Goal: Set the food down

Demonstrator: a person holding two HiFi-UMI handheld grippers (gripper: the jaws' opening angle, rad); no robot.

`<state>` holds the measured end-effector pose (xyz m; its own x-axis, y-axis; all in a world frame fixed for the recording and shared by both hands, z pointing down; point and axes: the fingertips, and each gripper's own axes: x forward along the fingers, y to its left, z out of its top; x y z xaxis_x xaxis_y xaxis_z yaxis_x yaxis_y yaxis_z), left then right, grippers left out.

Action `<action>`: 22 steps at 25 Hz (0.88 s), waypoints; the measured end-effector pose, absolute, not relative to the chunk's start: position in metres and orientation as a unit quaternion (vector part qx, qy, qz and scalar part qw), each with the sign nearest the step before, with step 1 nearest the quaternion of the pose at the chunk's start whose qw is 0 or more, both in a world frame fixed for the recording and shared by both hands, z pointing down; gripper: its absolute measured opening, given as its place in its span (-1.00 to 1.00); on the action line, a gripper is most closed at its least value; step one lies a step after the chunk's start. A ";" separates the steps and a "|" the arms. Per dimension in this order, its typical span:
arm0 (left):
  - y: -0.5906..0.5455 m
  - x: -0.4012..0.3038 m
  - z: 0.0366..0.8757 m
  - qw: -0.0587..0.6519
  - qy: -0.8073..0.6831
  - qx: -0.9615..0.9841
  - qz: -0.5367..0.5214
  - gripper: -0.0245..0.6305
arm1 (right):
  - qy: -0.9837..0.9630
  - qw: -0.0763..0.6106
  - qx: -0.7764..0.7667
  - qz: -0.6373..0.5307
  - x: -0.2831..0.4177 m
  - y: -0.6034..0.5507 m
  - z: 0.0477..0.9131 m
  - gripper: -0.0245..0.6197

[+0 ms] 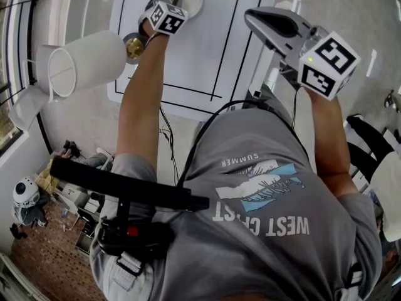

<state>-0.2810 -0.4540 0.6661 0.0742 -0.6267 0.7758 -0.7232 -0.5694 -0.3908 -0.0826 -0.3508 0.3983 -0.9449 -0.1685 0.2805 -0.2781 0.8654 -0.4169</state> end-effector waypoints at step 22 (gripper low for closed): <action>-0.455 -0.273 0.676 0.035 -0.426 0.728 0.536 -0.60 | -0.957 0.125 0.113 0.237 -0.088 -0.348 0.407 -0.90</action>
